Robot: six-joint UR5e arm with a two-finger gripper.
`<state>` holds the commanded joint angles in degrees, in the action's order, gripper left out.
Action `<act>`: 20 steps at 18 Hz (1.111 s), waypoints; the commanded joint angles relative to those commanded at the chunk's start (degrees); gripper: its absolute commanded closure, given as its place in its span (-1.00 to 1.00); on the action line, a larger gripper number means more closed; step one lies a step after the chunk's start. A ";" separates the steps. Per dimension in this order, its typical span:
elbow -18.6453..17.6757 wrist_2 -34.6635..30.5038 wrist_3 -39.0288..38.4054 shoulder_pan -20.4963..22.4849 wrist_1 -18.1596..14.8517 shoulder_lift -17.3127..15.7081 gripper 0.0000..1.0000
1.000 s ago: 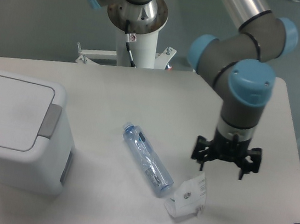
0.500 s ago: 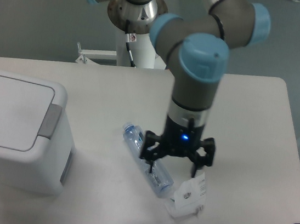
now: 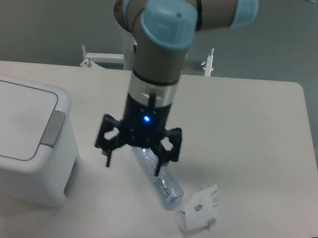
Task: Open the trash can
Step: 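Lower the gripper over the trash can lid near its grey button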
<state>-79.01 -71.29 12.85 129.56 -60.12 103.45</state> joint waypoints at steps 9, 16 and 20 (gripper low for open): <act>-7.64 0.10 -0.80 -2.38 5.00 -3.17 -1.00; -9.05 -0.17 -1.07 -2.38 6.06 -3.34 -1.00; -9.93 -0.34 -0.98 -2.47 6.24 -3.70 -1.00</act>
<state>-88.94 -71.63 11.87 127.09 -53.88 99.76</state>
